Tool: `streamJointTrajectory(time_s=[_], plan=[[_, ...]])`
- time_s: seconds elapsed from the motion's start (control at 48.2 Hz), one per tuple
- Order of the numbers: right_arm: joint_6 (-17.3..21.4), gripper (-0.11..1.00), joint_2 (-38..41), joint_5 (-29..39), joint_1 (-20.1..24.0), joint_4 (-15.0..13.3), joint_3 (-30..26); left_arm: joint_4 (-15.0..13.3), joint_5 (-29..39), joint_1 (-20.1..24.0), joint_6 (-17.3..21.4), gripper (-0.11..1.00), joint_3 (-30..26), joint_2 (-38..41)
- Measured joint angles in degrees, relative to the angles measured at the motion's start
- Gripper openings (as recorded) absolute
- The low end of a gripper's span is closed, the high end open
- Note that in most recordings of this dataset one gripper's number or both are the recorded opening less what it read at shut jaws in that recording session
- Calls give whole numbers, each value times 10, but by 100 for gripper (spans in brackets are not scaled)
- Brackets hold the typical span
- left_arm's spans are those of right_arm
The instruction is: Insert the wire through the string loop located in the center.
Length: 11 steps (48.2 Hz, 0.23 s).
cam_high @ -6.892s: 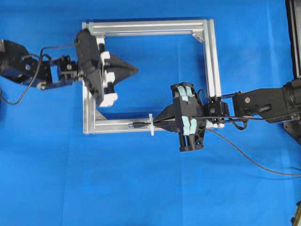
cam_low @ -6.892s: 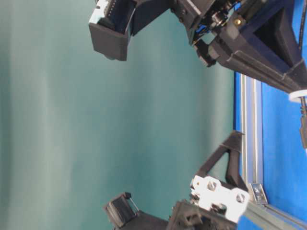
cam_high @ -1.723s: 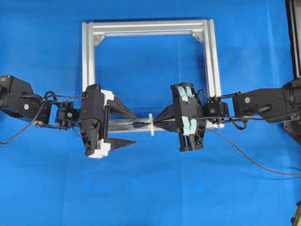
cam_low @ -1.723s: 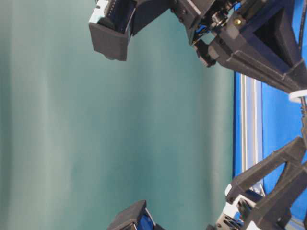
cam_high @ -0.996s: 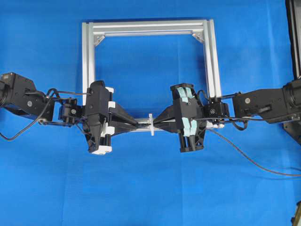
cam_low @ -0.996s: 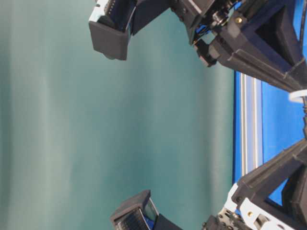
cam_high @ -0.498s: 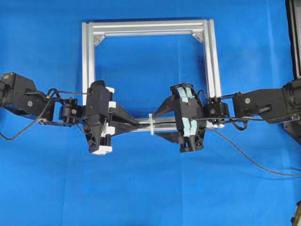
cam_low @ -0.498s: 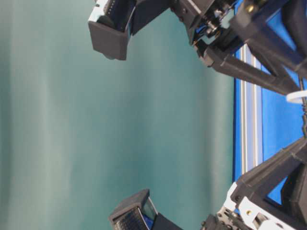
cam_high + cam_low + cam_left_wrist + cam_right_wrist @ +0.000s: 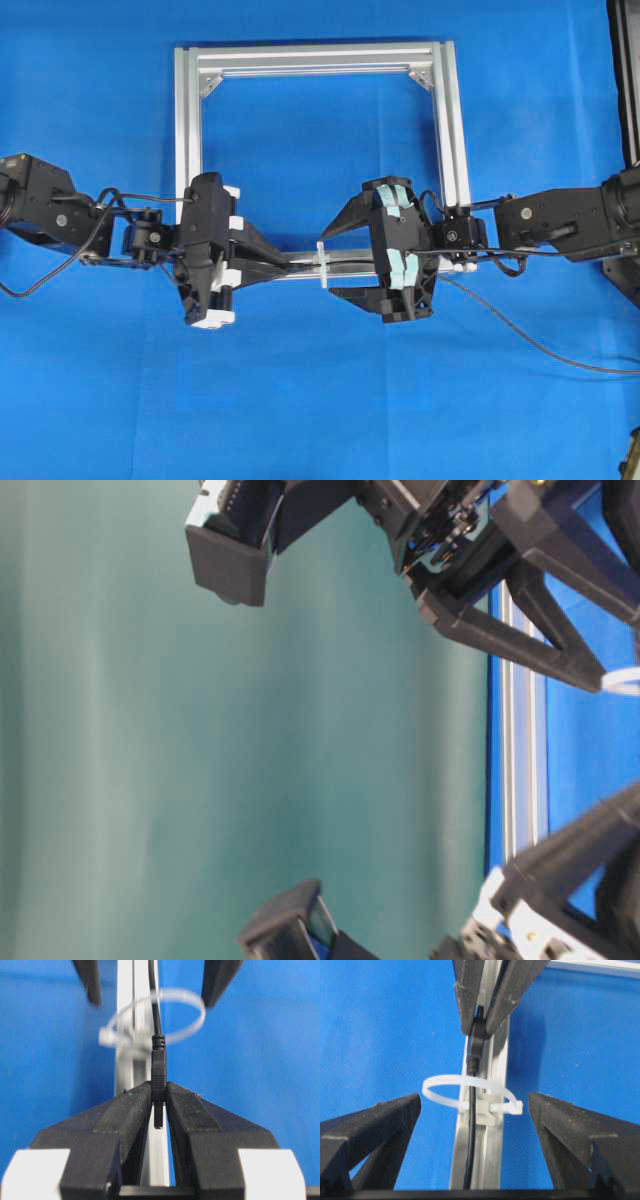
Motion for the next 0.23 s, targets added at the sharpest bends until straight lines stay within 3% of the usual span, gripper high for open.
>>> streamJointTrajectory(time_s=[0.228], plan=[[0, 93, 0, 3, 2, 0, 1, 0, 1, -2, -1, 8, 50, -39]])
